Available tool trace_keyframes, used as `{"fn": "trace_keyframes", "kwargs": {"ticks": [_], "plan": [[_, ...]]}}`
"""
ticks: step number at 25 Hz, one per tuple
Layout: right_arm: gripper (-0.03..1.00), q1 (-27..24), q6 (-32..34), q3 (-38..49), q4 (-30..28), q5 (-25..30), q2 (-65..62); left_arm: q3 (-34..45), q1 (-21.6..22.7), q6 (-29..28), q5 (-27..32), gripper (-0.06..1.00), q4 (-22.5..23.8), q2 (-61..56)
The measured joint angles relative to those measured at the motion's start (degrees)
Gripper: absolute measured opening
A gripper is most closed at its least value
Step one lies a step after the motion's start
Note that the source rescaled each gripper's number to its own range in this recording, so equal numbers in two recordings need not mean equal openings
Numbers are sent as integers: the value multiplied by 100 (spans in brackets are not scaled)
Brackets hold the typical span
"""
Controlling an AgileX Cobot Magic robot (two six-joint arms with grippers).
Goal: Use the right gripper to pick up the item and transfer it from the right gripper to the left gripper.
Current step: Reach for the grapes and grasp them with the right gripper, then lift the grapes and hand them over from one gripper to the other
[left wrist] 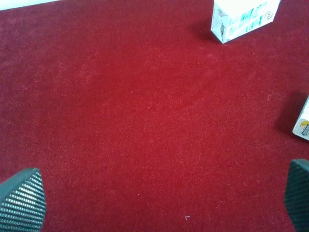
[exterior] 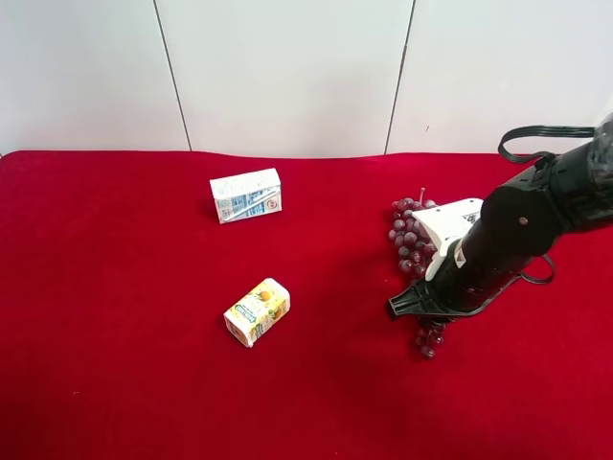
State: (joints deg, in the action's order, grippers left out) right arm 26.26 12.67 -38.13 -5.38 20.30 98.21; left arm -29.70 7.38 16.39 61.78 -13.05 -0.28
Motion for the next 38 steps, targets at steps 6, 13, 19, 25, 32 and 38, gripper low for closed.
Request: {"fn": "trace_keyframes", "kwargs": {"ticks": [6, 13, 19, 25, 32, 38], "plan": [[13, 0, -47, 0, 0, -71, 0, 0, 0, 0, 0, 100, 0, 0], [13, 0, -154, 0, 0, -118, -142, 0, 0, 0, 0, 100, 0, 0], [11, 0, -259, -40, -1, 146, -679, 0, 0, 0, 0, 100, 0, 0], [11, 0, -515, -756, 30, 1150, -1125, 0, 0, 0, 0, 100, 0, 0], [9, 0, -1691, -1899, 1079, 1963, -1155, 0, 0, 0, 0, 100, 0, 0], [9, 0, -2506, -2921, 1940, 2387, -1155, 0, 0, 0, 0, 100, 0, 0]]}}
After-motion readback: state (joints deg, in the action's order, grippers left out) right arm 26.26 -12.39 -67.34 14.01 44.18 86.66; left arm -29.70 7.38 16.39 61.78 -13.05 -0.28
